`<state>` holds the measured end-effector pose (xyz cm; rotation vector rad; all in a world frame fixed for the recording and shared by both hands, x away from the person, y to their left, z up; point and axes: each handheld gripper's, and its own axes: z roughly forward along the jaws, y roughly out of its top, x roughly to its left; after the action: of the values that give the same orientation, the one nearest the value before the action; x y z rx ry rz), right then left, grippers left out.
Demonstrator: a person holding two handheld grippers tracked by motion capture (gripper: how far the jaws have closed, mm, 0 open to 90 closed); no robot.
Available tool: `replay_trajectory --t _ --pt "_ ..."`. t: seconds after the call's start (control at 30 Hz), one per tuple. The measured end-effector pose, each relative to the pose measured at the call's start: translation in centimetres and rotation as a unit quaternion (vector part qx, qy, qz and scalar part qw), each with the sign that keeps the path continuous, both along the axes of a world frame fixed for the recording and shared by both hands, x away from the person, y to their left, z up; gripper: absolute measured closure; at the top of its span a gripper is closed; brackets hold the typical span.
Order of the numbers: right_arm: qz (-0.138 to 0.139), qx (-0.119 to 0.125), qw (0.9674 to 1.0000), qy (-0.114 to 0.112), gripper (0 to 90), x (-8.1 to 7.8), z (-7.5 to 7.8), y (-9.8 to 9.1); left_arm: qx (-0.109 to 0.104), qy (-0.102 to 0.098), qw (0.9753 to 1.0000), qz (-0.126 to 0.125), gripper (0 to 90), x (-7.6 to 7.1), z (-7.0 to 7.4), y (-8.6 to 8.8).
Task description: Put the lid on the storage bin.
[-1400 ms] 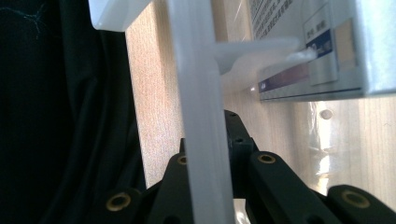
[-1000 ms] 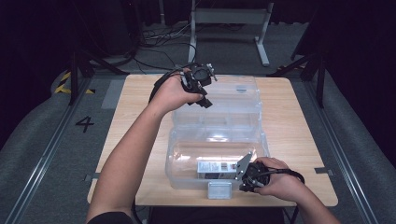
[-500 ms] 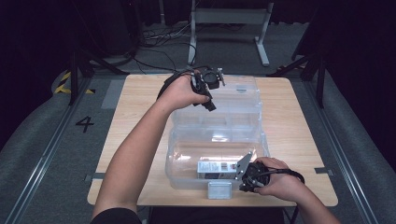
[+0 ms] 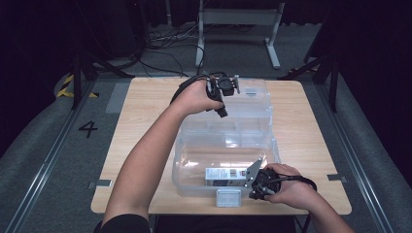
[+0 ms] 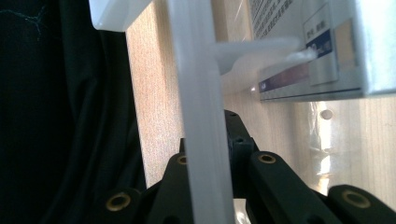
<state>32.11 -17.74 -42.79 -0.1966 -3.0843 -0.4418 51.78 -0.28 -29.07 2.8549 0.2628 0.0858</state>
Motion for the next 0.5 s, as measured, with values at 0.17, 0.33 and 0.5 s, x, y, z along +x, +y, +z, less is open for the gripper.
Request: replay_trajectory --t 0.17,0.33,0.5 --pt "0.003 -0.001 1.0000 0.004 86.8 0.0 0.1 0.0 0.007 0.008 0.9999 -0.009 70.9 -0.2 0.0 -0.4" --pt "0.003 -0.001 1.0000 0.004 86.9 0.0 0.1 0.0 0.010 0.009 0.9996 -0.026 83.9 -0.7 0.0 -1.0" --pt "0.000 -0.003 1.0000 0.001 86.8 0.0 0.0 0.0 0.020 0.001 0.9996 -0.020 86.3 -0.9 0.1 -1.3"
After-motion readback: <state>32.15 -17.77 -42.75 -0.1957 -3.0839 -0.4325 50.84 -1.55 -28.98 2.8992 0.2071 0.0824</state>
